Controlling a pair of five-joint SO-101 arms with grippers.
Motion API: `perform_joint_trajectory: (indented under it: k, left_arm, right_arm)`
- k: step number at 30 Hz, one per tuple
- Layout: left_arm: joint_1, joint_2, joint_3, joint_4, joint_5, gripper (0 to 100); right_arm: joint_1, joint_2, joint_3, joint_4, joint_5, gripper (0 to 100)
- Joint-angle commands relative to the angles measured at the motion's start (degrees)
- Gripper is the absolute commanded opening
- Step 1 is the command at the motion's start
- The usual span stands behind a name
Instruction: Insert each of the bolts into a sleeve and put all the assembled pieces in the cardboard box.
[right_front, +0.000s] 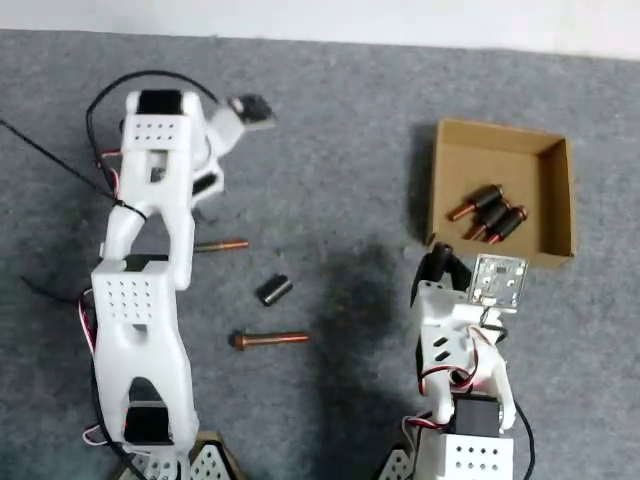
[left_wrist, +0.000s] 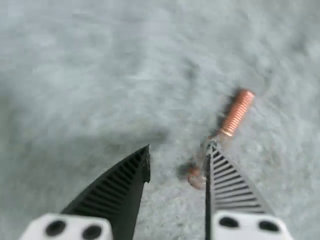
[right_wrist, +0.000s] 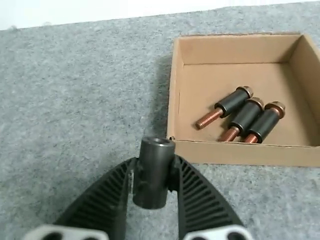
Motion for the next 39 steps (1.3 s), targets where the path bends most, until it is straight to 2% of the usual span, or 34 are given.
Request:
perform_joint_trajectory:
  k: [1, 5, 9, 10, 12, 18, 20, 26, 33, 35, 39]
  left_arm:
    - [-1.7, -0.8, -11.5, 1.4, 25.3, 17]
    - [-4.7, -0.7, -13.1, 1.4, 49.0, 17]
    - [-5.1, -0.4, -12.1, 1.8, 77.6, 17]
    - [-5.1, -0.4, -10.7, 1.8, 82.0, 17]
    - [-4.3, -0.7, -8.6, 1.8, 85.0, 17]
    - [-2.2, -1.5, -2.9, 2.1, 85.4, 17]
    - [-2.4, -3.9, -0.1, 2.1, 89.2, 17]
    - [-0.8, -18.3, 15.2, 2.1, 107.4, 17]
    - [5.1, -34.7, 32.9, 1.6, 110.2, 17]
    - [5.6, -37.2, 38.7, -1.5, 111.8, 18]
    - [4.4, -42.2, 52.3, -13.9, 112.8, 18]
  right_arm:
    - [0.3, -0.7, 0.7, -2.1, 0.6, 0.6]
    - [0.3, -0.7, 0.7, -2.1, 0.7, 0.6]
    - [0.3, -0.7, 0.7, -2.1, 0.8, 0.6]
    - [0.3, -0.7, 0.7, -2.1, 0.8, 0.6]
    - [0.3, -0.7, 0.7, -2.1, 0.8, 0.6]
    - [0.3, -0.7, 0.7, -2.1, 0.8, 0.6]
    - [0.3, -0.7, 0.7, -2.1, 0.8, 0.6]
    - [0.3, -0.7, 0.7, -2.1, 0.9, 0.6]
    - [0.3, -0.7, 0.7, -2.1, 0.9, 0.6]
    - [0.3, -0.7, 0.7, -2.1, 0.9, 0.6]
    - [0.3, -0.7, 0.7, -2.1, 0.9, 0.6]
